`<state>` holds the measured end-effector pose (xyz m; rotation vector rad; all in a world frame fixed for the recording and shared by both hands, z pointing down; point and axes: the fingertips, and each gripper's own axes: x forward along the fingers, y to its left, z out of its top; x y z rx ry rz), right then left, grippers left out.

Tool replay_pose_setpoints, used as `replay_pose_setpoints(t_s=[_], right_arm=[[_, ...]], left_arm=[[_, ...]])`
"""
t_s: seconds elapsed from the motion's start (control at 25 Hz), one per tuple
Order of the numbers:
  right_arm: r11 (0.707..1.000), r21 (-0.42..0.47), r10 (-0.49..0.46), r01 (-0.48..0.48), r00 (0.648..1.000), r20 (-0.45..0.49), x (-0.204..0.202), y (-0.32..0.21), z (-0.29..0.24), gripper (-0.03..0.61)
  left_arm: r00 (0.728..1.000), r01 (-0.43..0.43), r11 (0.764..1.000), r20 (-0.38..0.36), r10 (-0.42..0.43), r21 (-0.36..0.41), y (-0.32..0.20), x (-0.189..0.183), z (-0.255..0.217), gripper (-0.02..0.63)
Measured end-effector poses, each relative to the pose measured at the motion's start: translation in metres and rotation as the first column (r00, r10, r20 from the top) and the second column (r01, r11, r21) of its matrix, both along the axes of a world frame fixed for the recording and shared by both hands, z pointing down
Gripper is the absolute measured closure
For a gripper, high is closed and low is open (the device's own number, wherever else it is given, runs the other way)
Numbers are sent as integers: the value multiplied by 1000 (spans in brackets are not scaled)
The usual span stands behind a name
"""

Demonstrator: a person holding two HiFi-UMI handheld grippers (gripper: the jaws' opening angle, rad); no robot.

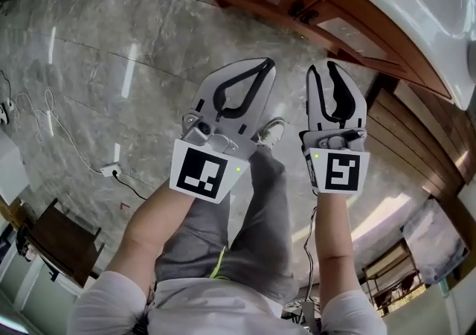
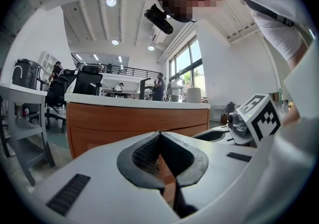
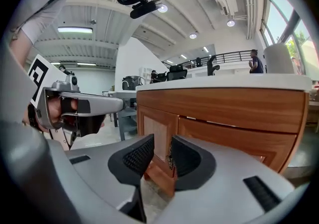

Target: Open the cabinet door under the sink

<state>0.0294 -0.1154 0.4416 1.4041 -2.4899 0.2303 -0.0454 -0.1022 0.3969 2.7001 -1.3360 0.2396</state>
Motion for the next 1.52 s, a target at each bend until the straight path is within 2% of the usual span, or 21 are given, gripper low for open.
replay_pose_setpoints(t_s=[0.32,0.52,1.0,1.36,1.52], right_arm=[[1000,8,-3,4,999,-33,1,-38,84,483],[1000,19,-7,8,999,-51,0,-54,115,483],[996,87,-5,10,998,-55,1,-77,139,483],[999,39,-31,33,997,-68,0,-88,169,483],[999,44,-26,28,998,-61,0,-94,170,484]], left_arm=[[1000,12,1000,-13,-12,17,-18,1,70,604],[1000,13,1000,-7,-13,28,-30,0,103,604],[1000,3,998,-23,-2,60,-48,9,131,604],[1000,16,997,-23,-15,70,-60,9,152,604],[999,36,997,-41,-33,69,-67,9,156,604]])
